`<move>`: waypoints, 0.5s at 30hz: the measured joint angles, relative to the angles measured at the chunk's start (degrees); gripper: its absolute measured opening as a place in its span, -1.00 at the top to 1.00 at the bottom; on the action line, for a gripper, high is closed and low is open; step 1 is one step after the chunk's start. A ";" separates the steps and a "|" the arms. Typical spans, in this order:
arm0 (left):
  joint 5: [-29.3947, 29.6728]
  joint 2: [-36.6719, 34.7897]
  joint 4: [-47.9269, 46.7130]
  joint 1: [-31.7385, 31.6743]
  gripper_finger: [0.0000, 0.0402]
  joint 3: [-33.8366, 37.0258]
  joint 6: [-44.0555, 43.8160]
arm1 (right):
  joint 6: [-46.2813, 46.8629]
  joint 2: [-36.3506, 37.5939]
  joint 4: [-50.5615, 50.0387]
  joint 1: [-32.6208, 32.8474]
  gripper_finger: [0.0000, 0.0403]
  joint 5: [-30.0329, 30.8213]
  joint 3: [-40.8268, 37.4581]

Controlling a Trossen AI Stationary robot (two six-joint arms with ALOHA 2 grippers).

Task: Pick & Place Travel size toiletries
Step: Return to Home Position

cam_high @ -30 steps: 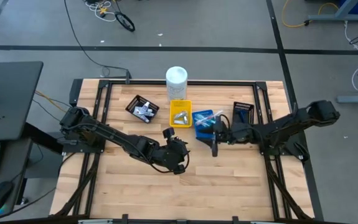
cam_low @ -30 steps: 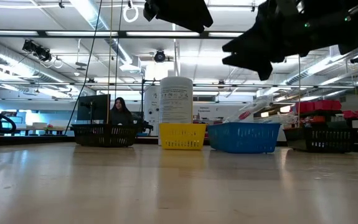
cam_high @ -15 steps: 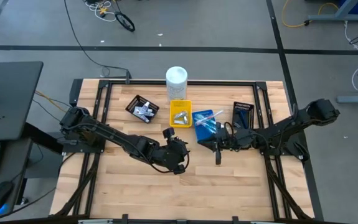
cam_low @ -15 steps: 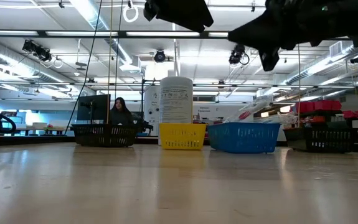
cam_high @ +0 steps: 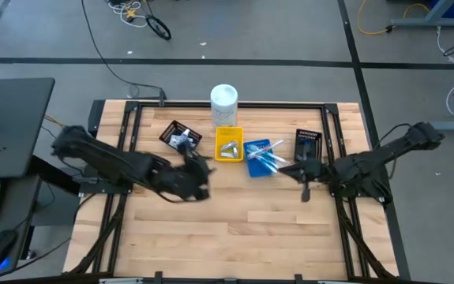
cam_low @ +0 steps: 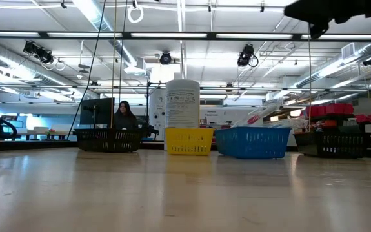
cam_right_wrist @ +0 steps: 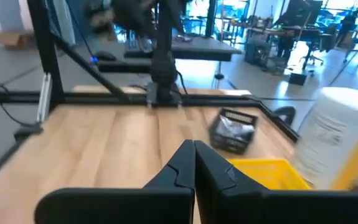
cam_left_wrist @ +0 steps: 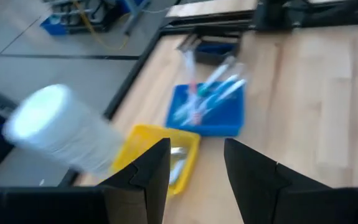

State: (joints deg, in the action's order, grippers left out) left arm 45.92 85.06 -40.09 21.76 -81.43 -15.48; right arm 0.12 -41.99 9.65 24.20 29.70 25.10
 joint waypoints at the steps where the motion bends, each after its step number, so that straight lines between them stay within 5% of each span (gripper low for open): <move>1: 0.51 -2.04 -2.57 0.00 0.20 0.00 -0.58 | -0.37 2.79 -3.41 0.13 0.99 0.30 0.00; 10: 4.52 -20.06 -22.85 0.11 0.20 0.01 -9.15 | -1.66 20.92 -24.41 0.27 1.00 0.30 0.00; 15: 7.22 -29.29 -22.64 0.33 0.20 5.24 -10.46 | -2.46 26.38 -27.50 0.27 1.00 0.29 0.00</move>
State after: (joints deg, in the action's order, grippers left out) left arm 53.13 55.77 -62.74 22.09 -76.19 -25.93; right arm -2.34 -15.61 -17.85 24.47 29.99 25.10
